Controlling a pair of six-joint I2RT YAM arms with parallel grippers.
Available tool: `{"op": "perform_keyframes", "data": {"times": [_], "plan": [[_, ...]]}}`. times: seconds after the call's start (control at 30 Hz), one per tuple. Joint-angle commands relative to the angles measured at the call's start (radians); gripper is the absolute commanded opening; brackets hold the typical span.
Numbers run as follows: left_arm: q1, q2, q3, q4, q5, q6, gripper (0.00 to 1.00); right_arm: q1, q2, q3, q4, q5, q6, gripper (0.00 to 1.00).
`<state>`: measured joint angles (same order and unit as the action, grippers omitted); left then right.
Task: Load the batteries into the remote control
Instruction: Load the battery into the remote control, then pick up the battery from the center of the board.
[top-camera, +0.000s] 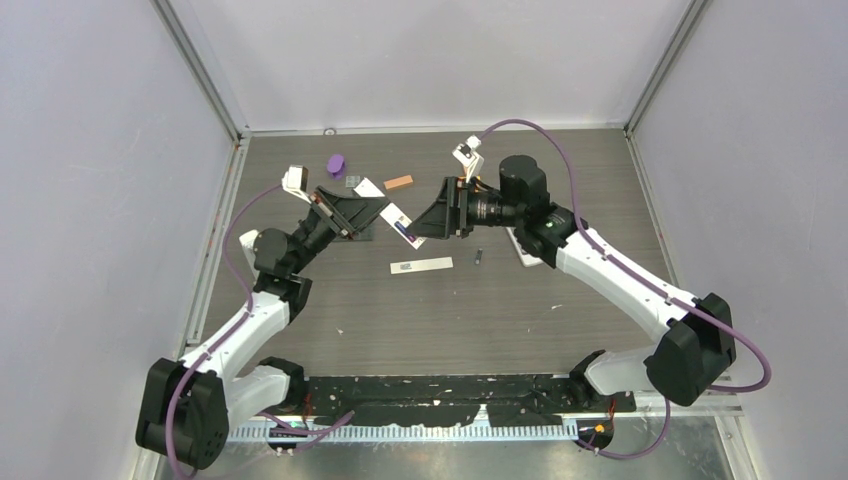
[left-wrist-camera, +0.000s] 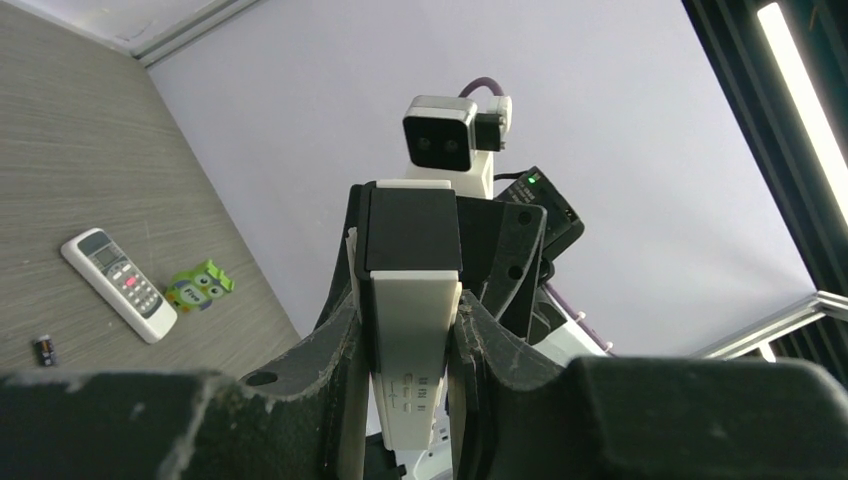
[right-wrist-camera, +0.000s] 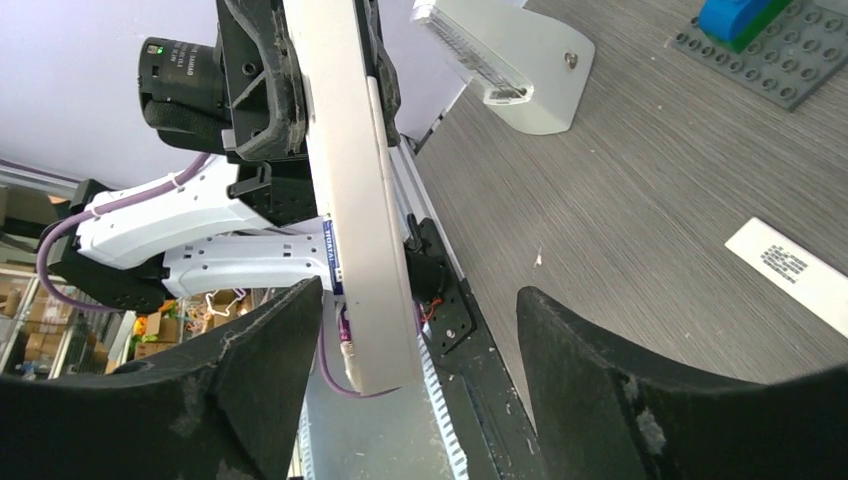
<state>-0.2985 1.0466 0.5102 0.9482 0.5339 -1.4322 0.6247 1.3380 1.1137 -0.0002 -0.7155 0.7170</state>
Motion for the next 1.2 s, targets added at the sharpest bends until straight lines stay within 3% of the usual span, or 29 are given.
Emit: {"op": "perform_keyframes", "data": {"times": [0.0, 0.17, 0.3, 0.4, 0.57, 0.8, 1.0, 1.17], "plan": [[0.007, -0.041, 0.028, -0.081, -0.015, 0.082, 0.0, -0.015, -0.021, 0.058, -0.071, 0.074, -0.055, 0.8], [0.01, -0.118, 0.057, -0.448, -0.086, 0.266, 0.0, -0.075, -0.037, 0.043, -0.265, 0.273, -0.084, 0.83], [0.012, -0.163, 0.07, -0.625, -0.158, 0.382, 0.0, -0.093, 0.005, 0.031, -0.483, 0.571, -0.153, 0.78], [0.012, -0.164, 0.069, -0.638, -0.161, 0.396, 0.0, -0.094, 0.067, -0.024, -0.517, 0.741, -0.168, 0.74], [0.012, -0.147, 0.067, -0.621, -0.143, 0.396, 0.0, -0.078, 0.197, -0.033, -0.528, 0.828, -0.178, 0.65], [0.012, -0.107, 0.074, -0.549, -0.087, 0.374, 0.0, -0.077, 0.314, 0.003, -0.528, 0.876, -0.215, 0.61], [0.012, -0.077, 0.067, -0.512, -0.063, 0.355, 0.0, -0.076, 0.428, 0.069, -0.539, 0.892, -0.213, 0.45], [0.012, -0.068, 0.077, -0.516, -0.057, 0.364, 0.0, -0.075, 0.481, 0.108, -0.542, 0.9, -0.213, 0.43]]}}
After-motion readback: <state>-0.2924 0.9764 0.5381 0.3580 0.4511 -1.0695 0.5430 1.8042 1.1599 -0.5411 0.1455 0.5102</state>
